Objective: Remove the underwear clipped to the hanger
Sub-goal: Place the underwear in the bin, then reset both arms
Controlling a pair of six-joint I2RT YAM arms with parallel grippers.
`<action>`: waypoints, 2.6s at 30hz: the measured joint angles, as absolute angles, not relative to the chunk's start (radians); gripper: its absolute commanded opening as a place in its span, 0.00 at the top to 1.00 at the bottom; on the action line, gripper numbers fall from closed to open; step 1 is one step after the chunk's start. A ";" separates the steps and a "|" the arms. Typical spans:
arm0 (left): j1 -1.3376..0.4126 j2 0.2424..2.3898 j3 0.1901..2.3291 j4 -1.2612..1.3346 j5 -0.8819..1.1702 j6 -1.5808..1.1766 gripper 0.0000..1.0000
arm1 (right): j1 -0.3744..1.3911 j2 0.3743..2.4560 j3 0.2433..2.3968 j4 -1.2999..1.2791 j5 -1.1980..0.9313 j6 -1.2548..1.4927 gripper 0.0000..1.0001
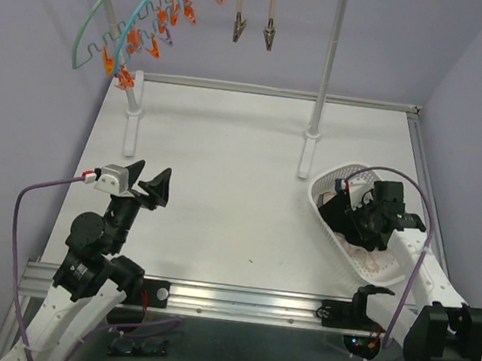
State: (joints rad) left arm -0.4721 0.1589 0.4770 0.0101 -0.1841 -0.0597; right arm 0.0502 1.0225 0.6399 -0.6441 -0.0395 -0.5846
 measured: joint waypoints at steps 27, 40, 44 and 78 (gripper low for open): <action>-0.472 0.161 0.477 0.011 -0.173 -0.061 0.20 | 0.012 0.889 1.115 -0.907 -0.152 -0.487 0.00; -0.472 0.397 0.501 0.035 -0.231 -0.035 0.08 | 0.012 0.934 1.044 -0.640 -0.266 -0.179 0.00; -0.461 0.516 0.524 0.057 -0.291 -0.026 0.06 | 0.012 0.952 0.983 -0.570 -0.267 -0.167 0.00; -0.129 0.586 0.532 0.138 -0.200 -0.132 0.04 | -0.060 0.666 0.654 -0.121 0.323 0.206 0.00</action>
